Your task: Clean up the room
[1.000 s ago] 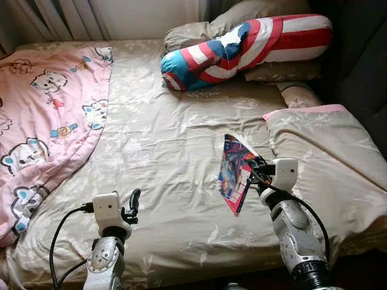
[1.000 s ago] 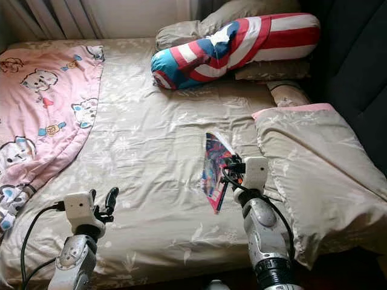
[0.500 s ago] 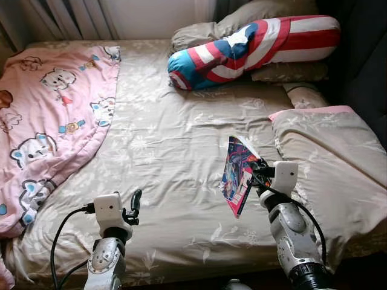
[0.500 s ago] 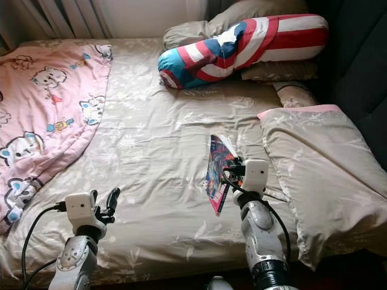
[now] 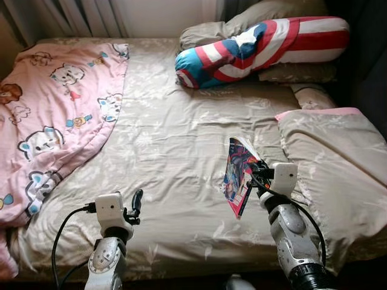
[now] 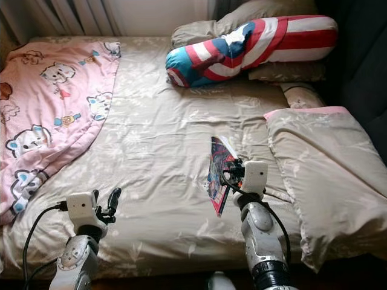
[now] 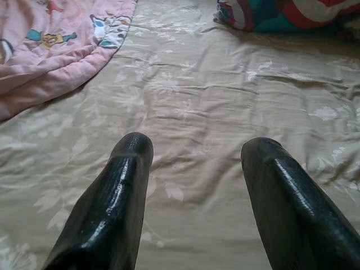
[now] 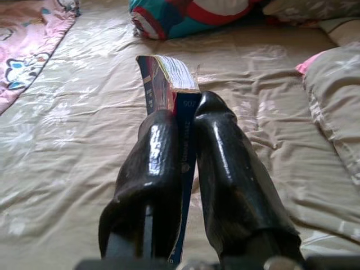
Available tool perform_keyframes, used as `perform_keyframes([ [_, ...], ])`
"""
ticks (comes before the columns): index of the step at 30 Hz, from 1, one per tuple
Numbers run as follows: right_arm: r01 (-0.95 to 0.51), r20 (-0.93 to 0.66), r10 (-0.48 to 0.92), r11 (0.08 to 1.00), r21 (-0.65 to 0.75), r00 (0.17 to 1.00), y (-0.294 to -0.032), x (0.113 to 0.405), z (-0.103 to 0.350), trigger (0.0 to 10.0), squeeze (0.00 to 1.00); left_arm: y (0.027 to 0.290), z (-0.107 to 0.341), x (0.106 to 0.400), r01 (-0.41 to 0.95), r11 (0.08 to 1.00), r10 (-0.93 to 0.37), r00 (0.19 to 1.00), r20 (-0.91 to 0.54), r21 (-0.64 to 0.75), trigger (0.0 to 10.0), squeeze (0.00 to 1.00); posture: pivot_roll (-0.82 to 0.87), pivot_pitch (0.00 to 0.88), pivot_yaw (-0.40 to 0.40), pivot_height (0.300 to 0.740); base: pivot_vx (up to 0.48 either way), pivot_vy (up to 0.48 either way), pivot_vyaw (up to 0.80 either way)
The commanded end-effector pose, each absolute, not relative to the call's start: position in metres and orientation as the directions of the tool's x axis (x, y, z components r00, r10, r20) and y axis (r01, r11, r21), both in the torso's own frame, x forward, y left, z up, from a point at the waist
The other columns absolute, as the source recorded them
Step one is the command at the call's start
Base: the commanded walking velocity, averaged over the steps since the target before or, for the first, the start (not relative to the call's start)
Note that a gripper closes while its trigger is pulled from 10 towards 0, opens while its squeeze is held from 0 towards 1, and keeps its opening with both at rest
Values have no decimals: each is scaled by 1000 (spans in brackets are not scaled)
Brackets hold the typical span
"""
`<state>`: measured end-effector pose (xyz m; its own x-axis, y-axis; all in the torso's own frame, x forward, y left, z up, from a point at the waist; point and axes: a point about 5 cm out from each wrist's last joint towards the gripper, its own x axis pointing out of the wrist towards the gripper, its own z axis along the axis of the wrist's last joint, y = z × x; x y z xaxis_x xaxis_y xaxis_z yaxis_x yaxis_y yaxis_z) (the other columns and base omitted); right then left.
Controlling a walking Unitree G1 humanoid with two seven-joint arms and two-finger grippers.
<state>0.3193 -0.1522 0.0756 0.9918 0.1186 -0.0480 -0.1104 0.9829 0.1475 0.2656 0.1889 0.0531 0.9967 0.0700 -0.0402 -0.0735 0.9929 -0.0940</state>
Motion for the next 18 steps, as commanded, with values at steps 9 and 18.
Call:
perform_keyframes([
  [9, -102, -6, 104, 983, 152, 995, -155, 320, 81, 10000, 0, 189, 51, 263, -67, 993, 62, 997, -53, -96, 10000, 0, -16, 156, 3, 661, 0, 0, 0],
  [18, -92, -15, 95, 984, 150, 995, -155, 321, 80, 10000, 0, 190, 51, 263, -72, 993, 67, 996, -52, -94, 10000, 0, -12, 160, 5, 661, 0, 0, 0],
])
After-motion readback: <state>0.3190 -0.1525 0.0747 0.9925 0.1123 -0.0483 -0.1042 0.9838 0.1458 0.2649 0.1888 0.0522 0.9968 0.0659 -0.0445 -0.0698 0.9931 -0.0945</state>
